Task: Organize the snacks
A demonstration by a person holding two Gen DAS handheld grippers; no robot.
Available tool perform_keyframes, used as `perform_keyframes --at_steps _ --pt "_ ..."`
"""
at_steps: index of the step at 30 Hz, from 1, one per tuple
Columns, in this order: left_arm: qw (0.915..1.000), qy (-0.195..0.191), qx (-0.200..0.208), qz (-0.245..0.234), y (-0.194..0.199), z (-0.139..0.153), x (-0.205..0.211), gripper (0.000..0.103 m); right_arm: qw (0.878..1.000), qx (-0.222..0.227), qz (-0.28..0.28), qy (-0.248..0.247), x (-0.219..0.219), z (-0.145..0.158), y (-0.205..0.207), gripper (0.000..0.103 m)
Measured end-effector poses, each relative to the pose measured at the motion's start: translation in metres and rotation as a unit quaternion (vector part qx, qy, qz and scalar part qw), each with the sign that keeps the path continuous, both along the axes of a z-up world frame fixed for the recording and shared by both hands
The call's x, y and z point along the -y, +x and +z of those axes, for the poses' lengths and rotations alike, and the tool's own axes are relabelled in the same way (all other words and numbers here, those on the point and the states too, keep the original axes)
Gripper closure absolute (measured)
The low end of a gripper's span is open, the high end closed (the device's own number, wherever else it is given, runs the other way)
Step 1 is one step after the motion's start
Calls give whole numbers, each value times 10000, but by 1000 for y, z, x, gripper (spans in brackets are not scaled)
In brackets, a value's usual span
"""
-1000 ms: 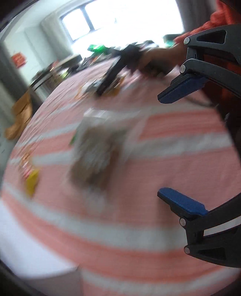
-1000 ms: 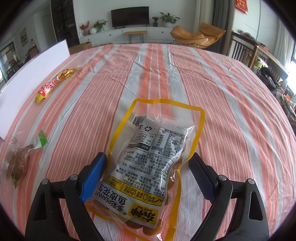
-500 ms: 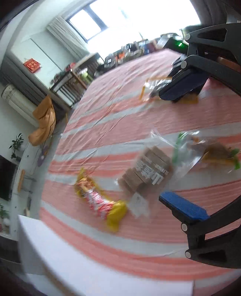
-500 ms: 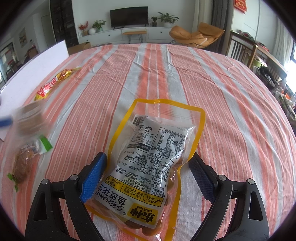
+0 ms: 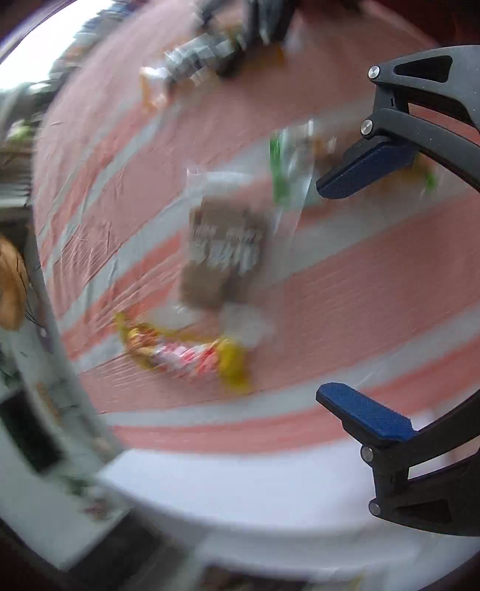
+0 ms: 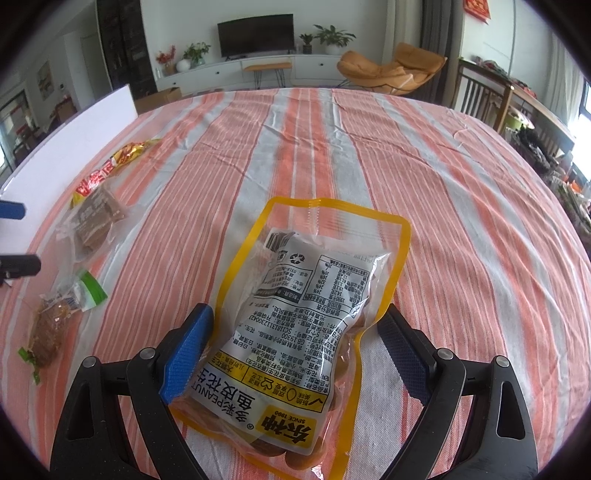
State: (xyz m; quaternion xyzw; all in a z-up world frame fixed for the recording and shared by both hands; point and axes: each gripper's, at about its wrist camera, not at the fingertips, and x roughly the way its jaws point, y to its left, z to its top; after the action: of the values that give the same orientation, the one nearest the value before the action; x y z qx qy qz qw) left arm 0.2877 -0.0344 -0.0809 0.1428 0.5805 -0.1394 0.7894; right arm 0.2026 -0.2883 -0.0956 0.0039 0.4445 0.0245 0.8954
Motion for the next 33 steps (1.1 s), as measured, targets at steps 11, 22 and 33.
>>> perform_keyframes --at_steps 11,22,33 --pt "9949 -530 821 247 -57 -36 39 48 10000 16 -1 67 1 0 0 10" --pt "9832 -567 949 1451 -89 -42 -41 3 10000 13 -1 68 1 0 0 10" --pt "9760 -593 1436 1528 -103 -51 -40 0 10000 8 -9 56 0 0 0 10"
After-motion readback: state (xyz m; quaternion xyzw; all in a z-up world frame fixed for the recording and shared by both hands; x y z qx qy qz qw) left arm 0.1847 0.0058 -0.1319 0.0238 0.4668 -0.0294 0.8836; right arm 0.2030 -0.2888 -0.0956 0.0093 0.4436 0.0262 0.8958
